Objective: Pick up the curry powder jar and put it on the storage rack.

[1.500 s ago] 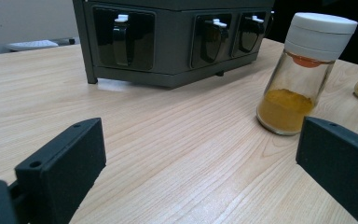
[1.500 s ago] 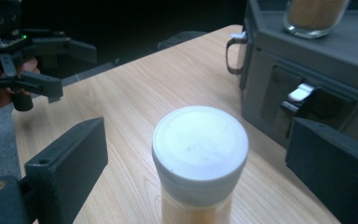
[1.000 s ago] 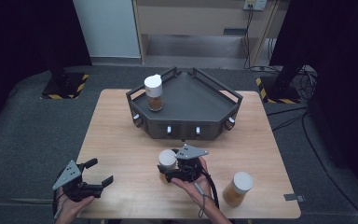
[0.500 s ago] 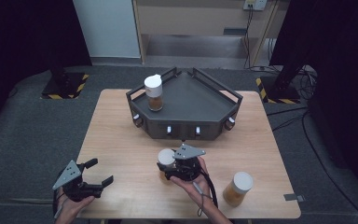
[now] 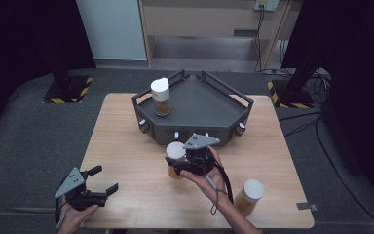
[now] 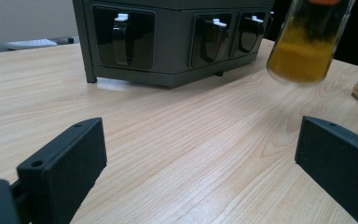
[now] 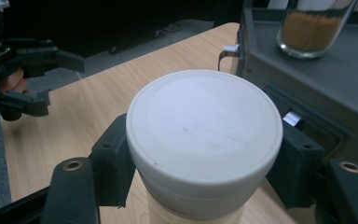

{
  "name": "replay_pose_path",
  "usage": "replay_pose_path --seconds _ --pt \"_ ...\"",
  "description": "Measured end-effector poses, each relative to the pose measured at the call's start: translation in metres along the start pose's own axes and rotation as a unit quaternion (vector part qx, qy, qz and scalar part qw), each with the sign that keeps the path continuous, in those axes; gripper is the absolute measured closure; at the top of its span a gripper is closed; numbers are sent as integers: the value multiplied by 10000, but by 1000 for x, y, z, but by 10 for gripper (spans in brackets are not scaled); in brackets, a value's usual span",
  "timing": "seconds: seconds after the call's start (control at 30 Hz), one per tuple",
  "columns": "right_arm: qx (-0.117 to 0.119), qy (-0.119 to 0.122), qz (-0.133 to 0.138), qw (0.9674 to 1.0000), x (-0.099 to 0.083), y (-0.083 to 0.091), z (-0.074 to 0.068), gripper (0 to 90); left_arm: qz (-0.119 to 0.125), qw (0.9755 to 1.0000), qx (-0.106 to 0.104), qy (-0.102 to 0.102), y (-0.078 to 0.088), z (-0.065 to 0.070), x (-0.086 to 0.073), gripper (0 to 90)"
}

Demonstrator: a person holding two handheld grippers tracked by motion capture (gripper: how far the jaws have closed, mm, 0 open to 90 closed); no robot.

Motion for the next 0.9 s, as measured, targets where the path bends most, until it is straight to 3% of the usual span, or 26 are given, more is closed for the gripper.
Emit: replay_pose_path --seconds 0.23,0.5,0.9 --pt "-88 12 -53 9999 30 9 8 334 -45 10000 7 -15 0 0 0 11" --pt "-139 20 88 9999 67 22 19 334 -40 10000 8 -10 0 -1 0 12" --pt "-284 -61 206 9994 109 32 41 334 -54 10000 9 5 0 -1 0 13"
Point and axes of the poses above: each handheld gripper's, and its own axes: y roughly backward along the jaws, x roughly out of its top, z roughly to its right, the point moved 9 cm from there along -y, roughly forward along the jaws
